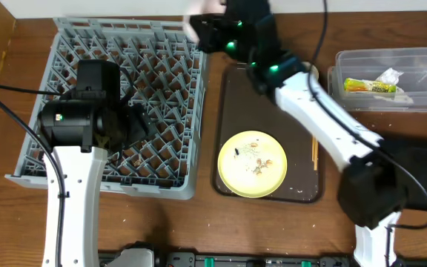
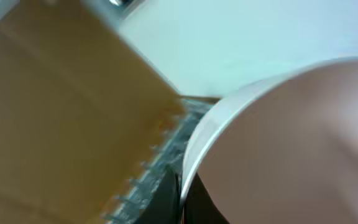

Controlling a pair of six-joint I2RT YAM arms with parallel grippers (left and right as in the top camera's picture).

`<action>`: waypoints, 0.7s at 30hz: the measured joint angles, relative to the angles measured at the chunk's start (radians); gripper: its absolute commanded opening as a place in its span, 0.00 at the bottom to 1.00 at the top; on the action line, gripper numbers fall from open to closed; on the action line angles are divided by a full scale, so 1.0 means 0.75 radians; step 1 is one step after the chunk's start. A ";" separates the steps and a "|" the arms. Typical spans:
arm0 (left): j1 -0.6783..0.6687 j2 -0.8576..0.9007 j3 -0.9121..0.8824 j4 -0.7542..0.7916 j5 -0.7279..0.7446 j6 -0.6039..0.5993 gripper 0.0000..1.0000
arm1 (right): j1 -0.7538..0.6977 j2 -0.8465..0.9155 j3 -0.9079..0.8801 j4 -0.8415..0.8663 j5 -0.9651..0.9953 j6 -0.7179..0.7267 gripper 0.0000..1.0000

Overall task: Sort waste into correct bins and load items into the dishwasher
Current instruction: 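Carry the pink bowl left and place it in the dish rack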

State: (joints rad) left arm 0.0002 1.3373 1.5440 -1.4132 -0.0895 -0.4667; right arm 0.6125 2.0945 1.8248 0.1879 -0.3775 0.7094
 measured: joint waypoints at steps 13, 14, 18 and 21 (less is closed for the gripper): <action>0.000 0.000 -0.001 0.001 0.001 0.000 0.98 | 0.132 0.446 -0.002 0.784 -0.046 0.414 0.01; 0.000 0.000 -0.001 0.001 0.001 0.000 0.98 | 0.132 0.457 -0.002 0.781 -0.050 0.424 0.01; 0.000 0.000 -0.001 0.001 0.001 0.000 0.98 | 0.168 0.460 -0.001 0.717 -0.077 0.423 0.01; 0.000 0.000 -0.001 0.000 0.001 0.000 0.98 | 0.220 0.461 -0.001 0.672 -0.106 0.397 0.01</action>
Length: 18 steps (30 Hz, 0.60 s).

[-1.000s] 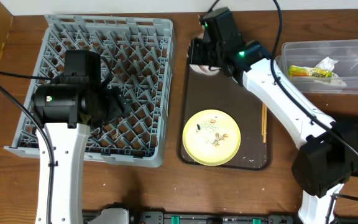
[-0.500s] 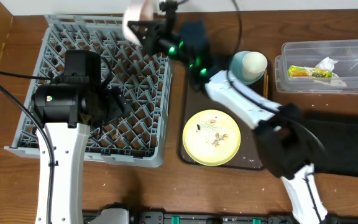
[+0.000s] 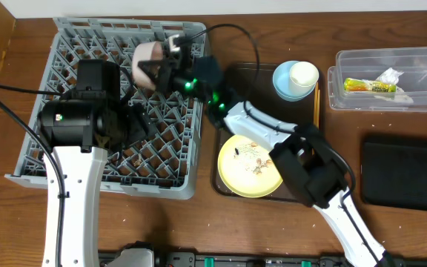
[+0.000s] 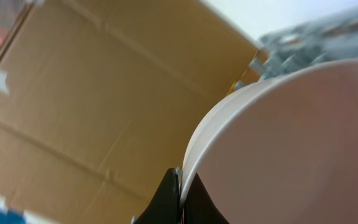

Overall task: Sort waste into correct bins and load items into the dishwasher
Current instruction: 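Carry the pink bowl left and place it in the dish rack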

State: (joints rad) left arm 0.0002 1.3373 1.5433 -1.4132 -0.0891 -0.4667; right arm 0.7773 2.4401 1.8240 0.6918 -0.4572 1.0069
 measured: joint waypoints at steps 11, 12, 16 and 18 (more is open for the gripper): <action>0.000 0.000 -0.001 0.001 -0.001 0.000 0.98 | 0.054 0.000 0.000 -0.130 -0.030 -0.092 0.01; 0.000 0.000 -0.001 0.001 -0.001 0.000 0.98 | 0.049 -0.001 0.001 -0.137 -0.029 -0.102 0.01; 0.000 0.000 0.000 0.001 0.000 0.000 0.98 | 0.017 -0.001 0.001 -0.148 -0.029 -0.133 0.73; 0.000 0.000 0.000 0.001 0.000 0.000 0.98 | -0.009 -0.001 0.000 -0.163 -0.031 -0.140 0.92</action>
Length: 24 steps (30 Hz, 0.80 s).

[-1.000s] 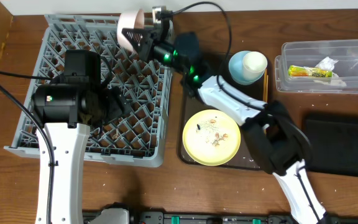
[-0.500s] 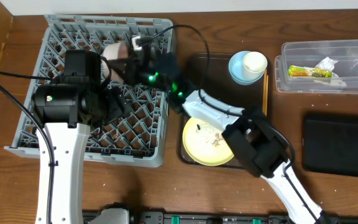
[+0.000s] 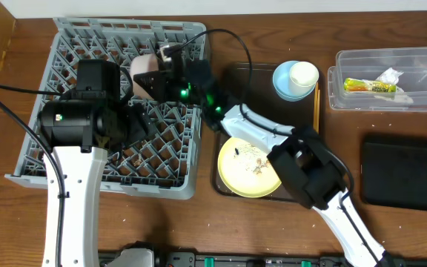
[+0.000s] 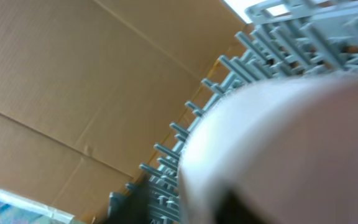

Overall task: Sort waste into correct bins and load items into the dishwasher
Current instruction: 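Carry the pink bowl left and place it in the dish rack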

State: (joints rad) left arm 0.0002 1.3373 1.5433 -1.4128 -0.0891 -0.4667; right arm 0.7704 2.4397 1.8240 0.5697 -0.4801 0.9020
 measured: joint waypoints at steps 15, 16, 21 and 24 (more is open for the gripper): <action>-0.001 0.000 -0.001 -0.002 0.001 0.000 0.98 | -0.321 -0.200 0.116 -0.800 0.067 -0.214 0.99; 0.000 0.000 -0.001 0.001 0.000 0.000 0.98 | -0.351 -0.254 0.124 -0.875 0.097 -0.256 0.99; 0.000 0.000 -0.001 0.001 -0.001 0.000 0.98 | -0.476 -0.571 0.174 -1.312 0.235 -0.406 0.99; 0.000 0.000 -0.001 0.001 -0.001 0.000 0.98 | -0.524 -0.673 0.191 -1.579 0.292 -0.478 0.99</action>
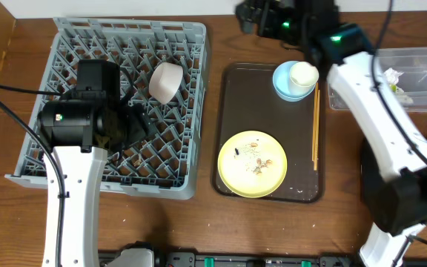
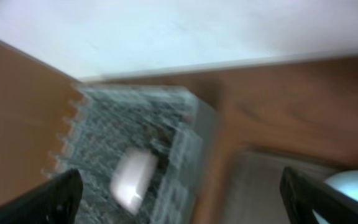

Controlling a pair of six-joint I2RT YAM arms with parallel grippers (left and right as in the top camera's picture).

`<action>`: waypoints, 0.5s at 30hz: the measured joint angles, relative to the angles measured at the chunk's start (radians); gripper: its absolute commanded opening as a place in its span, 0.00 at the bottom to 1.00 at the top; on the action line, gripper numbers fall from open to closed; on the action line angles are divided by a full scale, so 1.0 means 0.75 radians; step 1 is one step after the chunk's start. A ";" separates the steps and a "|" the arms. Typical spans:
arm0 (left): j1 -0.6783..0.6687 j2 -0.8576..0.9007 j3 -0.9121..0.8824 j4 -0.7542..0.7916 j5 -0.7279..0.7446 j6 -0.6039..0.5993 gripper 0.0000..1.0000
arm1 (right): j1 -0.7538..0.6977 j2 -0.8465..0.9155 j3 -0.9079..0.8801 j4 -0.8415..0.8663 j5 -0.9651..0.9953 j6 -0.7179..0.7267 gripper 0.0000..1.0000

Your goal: Sort waste into correct bins and load items into the dishwasher

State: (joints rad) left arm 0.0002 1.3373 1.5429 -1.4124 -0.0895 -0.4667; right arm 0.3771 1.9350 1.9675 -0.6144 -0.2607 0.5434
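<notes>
A pale bowl [image 1: 166, 80] lies tilted on its side among the tines of the grey dishwasher rack [image 1: 65, 44], towards its right rear. The blurred right wrist view shows the bowl [image 2: 132, 177] in the rack [image 2: 98, 130] too. My right gripper [image 1: 247, 14] is at the table's back edge, behind the tray, open and empty [image 2: 182, 190]. On the dark tray [image 1: 236, 111] sit a yellow plate [image 1: 252, 164] with crumbs, a blue bowl [image 1: 284, 83] holding a white cup [image 1: 303, 73], and chopsticks [image 1: 316, 126]. My left gripper [image 1: 136, 123] hovers over the rack's middle.
A clear container [image 1: 421, 63] with a yellow packet [image 1: 402, 87] stands at the back right, partly behind my right arm. A black bin [image 1: 369, 159] lies at the right edge, mostly under that arm. The left arm covers the rack's left-centre.
The right gripper has let go of the pale bowl, which now rests in the rack. The gripper is open and has moved back and right, to behind the tray. The left arm has not moved.
My right gripper held the pale bowl near the rack's back right corner. Then it held it over the rack's rear, then lower among the tines. Now the bowl lies in the rack and the gripper is away, open.
</notes>
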 measured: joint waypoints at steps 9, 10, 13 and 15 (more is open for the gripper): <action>0.000 0.000 0.000 -0.001 0.001 0.000 0.98 | -0.051 -0.002 -0.130 -0.479 0.277 -0.370 0.83; 0.000 0.000 0.000 -0.001 0.001 0.000 0.98 | -0.051 0.003 -0.155 -0.478 0.327 -0.388 0.75; 0.000 0.000 0.000 -0.001 0.001 0.000 0.98 | -0.051 0.007 -0.229 -0.390 0.429 -0.408 0.72; 0.000 0.000 0.000 -0.001 0.001 0.000 0.98 | -0.051 0.007 -0.271 -0.335 0.458 -0.410 0.72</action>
State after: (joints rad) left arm 0.0002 1.3373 1.5429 -1.4132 -0.0891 -0.4667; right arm 0.3386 1.9404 1.7645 -0.8658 0.0826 0.2356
